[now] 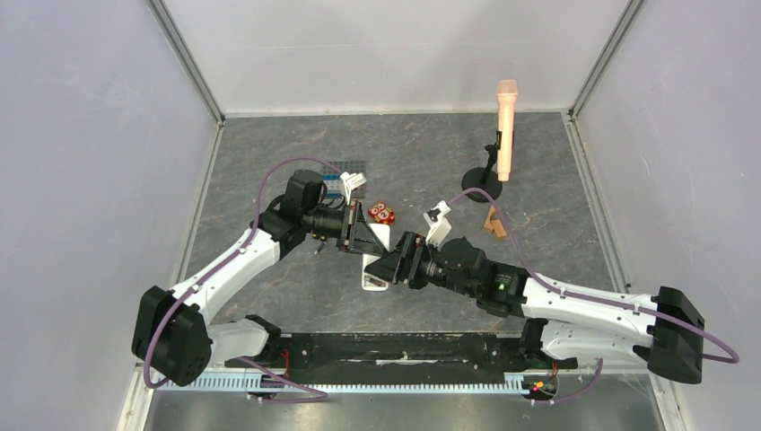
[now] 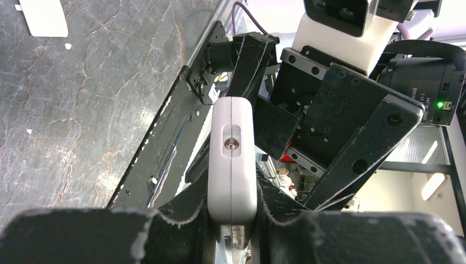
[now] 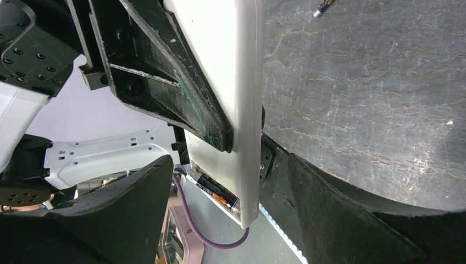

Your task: Load the batteries into the remote control

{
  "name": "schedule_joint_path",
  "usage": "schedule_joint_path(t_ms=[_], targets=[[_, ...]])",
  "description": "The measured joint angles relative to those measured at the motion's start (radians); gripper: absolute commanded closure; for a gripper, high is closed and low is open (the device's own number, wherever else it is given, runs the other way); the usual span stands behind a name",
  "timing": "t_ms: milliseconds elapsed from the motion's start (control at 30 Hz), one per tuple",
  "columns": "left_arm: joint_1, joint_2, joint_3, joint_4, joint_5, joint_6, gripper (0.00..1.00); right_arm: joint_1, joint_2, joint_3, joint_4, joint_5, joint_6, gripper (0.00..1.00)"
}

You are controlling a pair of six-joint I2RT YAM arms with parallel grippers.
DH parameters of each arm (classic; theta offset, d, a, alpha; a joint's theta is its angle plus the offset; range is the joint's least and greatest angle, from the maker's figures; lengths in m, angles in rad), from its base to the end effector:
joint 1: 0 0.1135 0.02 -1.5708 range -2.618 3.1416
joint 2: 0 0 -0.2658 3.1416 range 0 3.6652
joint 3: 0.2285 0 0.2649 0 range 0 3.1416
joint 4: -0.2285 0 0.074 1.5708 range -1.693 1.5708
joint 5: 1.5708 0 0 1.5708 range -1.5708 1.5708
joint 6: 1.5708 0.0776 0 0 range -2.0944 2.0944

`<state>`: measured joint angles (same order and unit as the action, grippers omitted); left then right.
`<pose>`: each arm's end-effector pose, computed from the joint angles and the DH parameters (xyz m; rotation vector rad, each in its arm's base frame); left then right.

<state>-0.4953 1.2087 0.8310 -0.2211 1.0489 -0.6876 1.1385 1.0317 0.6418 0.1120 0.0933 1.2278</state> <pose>0.2152 -0.1927 0.2592 0.4741 2.3337 -1.7645 0.1283 0.2607 0.2575 0.1723 2.1521 1.4693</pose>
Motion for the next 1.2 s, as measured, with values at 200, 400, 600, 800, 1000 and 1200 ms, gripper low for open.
schedule_joint_path(t_ms=[200, 400, 600, 800, 1000, 1200], targets=[[0.000, 0.000, 0.000, 0.000, 0.000, 0.000, 0.98, 0.000, 0.012, 0.000, 0.000, -0.010, 0.001, 0.33], [0.000, 0.000, 0.000, 0.000, 0.000, 0.000, 0.98, 0.000, 0.024, 0.000, 0.008, -0.030, -0.012, 0.38], [0.000, 0.000, 0.000, 0.000, -0.003, 0.000, 0.98, 0.000, 0.037, 0.000, 0.018, -0.060, -0.029, 0.41], [0.000, 0.000, 0.000, 0.000, -0.004, 0.000, 0.98, 0.000, 0.037, 0.000, 0.024, -0.071, -0.046, 0.43], [0.000, 0.000, 0.000, 0.000, -0.005, 0.000, 0.98, 0.000, 0.035, 0.000, 0.033, -0.071, -0.062, 0.43], [0.000, 0.000, 0.000, 0.004, -0.004, 0.000, 0.98, 0.000, 0.023, 0.000, 0.047, -0.071, -0.075, 0.48]])
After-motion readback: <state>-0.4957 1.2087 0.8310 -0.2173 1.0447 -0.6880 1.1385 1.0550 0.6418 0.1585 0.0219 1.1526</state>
